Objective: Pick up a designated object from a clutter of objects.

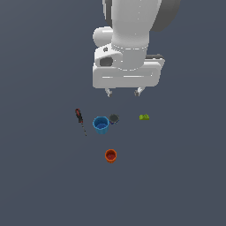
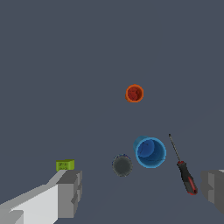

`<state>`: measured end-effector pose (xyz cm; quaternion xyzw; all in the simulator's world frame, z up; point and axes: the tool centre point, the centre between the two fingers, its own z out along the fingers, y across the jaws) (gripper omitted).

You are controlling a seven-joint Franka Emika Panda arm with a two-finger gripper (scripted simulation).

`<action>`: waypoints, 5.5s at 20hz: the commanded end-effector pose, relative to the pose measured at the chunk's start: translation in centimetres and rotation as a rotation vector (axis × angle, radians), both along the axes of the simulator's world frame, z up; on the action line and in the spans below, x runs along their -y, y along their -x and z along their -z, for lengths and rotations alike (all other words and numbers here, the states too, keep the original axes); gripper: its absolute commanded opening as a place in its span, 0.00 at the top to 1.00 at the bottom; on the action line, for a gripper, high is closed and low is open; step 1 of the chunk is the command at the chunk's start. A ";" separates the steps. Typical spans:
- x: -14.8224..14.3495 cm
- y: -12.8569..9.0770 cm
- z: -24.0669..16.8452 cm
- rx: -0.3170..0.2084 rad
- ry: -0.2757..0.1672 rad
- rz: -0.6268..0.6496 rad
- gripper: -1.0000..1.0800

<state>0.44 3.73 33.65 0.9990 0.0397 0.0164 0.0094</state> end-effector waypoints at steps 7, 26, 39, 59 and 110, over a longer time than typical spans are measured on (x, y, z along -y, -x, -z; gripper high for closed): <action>1.1 -0.3 0.2 0.001 -0.012 0.018 0.04; 4.2 -0.7 3.5 -0.003 -0.028 -0.018 0.04; 11.2 0.7 12.4 -0.009 -0.040 -0.151 0.04; 21.7 8.3 25.0 -0.028 -0.020 -0.348 0.04; 22.6 10.2 31.0 -0.036 -0.011 -0.385 1.00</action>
